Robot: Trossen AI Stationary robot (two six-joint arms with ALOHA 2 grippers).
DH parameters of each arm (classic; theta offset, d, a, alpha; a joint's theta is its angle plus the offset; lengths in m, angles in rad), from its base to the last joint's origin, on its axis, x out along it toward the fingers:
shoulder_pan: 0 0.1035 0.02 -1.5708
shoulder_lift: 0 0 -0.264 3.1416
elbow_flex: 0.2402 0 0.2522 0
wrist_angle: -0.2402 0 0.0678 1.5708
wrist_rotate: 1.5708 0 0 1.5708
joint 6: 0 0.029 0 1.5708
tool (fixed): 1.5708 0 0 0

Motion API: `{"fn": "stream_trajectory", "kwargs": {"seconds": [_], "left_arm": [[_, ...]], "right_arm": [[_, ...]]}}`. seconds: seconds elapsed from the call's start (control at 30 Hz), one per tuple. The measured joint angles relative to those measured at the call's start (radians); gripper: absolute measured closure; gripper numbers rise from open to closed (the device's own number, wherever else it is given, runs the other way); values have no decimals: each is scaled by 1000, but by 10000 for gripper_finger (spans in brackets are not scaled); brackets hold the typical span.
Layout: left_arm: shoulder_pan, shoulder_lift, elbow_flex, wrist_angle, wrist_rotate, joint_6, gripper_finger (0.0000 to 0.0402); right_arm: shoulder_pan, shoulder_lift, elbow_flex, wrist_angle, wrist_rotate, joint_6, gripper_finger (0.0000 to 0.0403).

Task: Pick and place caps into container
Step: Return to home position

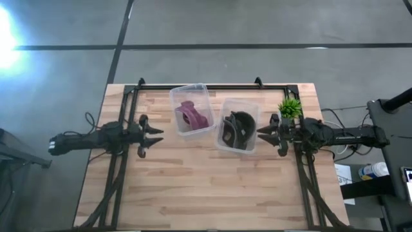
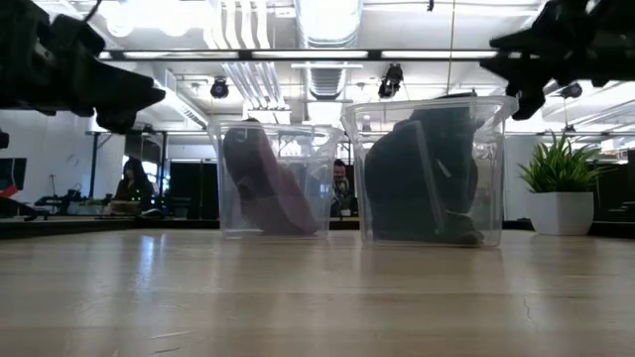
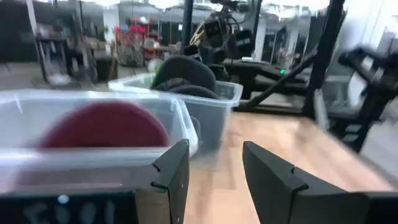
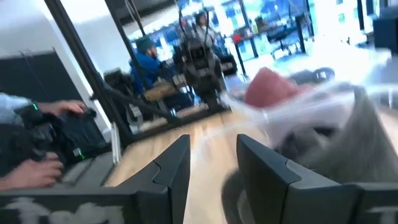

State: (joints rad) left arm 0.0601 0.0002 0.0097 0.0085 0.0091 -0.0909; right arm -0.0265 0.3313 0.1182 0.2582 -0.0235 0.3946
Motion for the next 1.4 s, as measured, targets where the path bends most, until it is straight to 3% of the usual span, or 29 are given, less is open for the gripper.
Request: {"fn": "stream_trajectory", "kwargs": {"seconds": [0.13,0.43,0.77,0.87,1.0,1.1,1.27,1.4], "left_arm": [[-2,0,-1,1,-5,114,258],[-2,11,-1,13,-13,3,258],[-2,17,-1,15,-15,-3,258],[-2,17,-1,15,-15,-3,258],[-2,17,-1,15,-15,-3,258],[-2,19,-1,15,-15,-4,258],[-2,21,-1,15,-15,-3,258],[-2,22,-1,15,-15,-3,258]], "right_arm": [[0,1,25,4,0,-2,275],[0,-2,57,6,0,-2,275],[0,0,57,6,-1,-6,275],[12,-11,58,-46,-4,-79,275],[19,-78,46,-84,-3,-53,275],[22,-162,26,-87,-14,-132,275],[19,-325,-32,-100,-156,-303,275],[18,-329,-82,-121,-210,-333,275]]}}
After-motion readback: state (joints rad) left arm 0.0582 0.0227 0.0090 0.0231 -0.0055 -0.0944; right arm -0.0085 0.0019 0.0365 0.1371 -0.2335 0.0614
